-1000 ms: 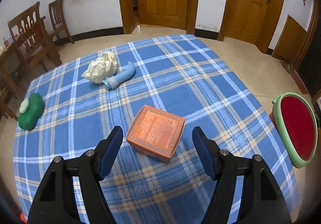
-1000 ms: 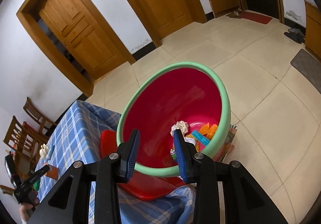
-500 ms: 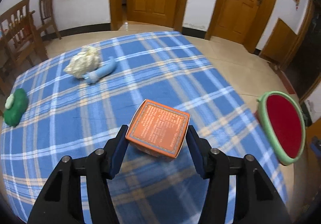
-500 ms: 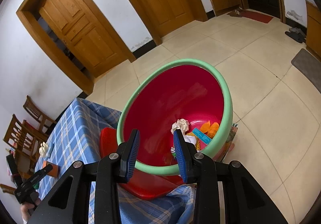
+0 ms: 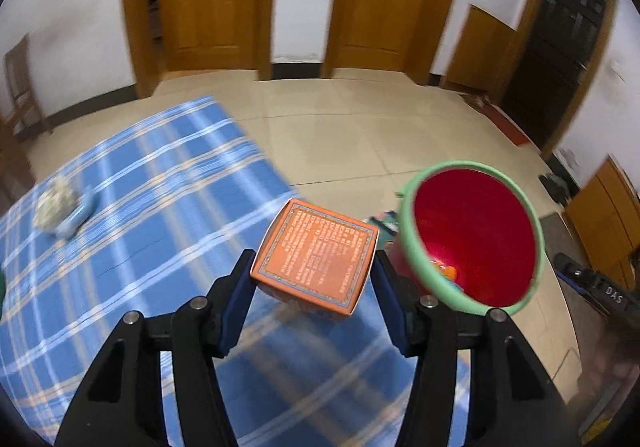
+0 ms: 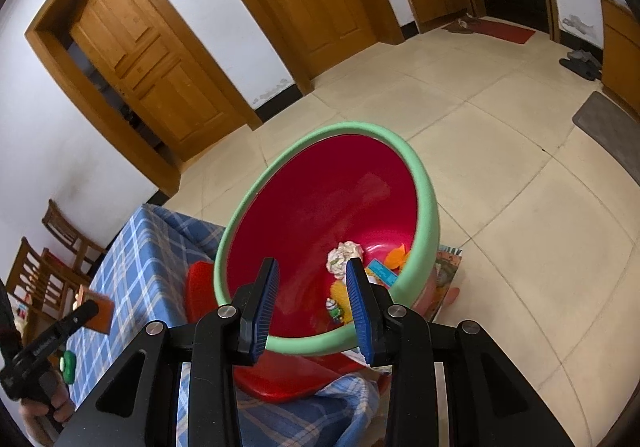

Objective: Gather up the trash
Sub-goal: 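Carry the orange box over the red bin and open the left tool, then move the left tool to the crumpled white paper and grasp it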

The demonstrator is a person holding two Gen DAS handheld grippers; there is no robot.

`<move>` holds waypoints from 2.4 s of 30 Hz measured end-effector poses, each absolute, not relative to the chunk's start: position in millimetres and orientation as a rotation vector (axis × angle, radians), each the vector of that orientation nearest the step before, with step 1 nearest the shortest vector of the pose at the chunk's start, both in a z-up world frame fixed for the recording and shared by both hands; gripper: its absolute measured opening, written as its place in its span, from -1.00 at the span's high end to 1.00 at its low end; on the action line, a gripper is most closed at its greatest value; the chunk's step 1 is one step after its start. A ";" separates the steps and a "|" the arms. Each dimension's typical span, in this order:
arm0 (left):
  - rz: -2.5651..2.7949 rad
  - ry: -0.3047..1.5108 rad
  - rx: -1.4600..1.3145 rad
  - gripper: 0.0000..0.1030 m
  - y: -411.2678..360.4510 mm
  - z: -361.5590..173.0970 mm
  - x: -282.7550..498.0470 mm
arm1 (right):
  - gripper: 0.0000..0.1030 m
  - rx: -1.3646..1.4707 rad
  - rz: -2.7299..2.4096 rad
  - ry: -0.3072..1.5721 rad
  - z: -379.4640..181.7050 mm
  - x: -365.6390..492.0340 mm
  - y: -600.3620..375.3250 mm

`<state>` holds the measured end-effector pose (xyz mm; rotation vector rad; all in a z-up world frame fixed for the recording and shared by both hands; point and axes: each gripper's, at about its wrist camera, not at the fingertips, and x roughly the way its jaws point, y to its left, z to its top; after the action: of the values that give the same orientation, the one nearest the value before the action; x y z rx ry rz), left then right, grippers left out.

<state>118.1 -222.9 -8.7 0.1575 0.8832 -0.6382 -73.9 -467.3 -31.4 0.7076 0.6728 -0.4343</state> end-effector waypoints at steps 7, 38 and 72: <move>-0.760 0.894 0.238 -0.12 -291.6 -17.4 103.7 | 0.31 0.732 -0.447 0.668 -36.7 -80.9 -481.3; -0.746 0.895 0.217 -0.32 -309.0 -10.3 110.8 | 0.28 0.744 -0.424 0.675 -35.7 -84.2 -483.1; -0.174 0.838 0.024 -0.32 -51.0 -11.4 248.8 | 0.23 0.638 -0.418 0.729 -8.8 -44.8 -430.5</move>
<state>248.8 -51.0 -11.4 0.0245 0.8381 -0.1744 -44.8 -430.5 -8.8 0.6384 0.7295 -0.4175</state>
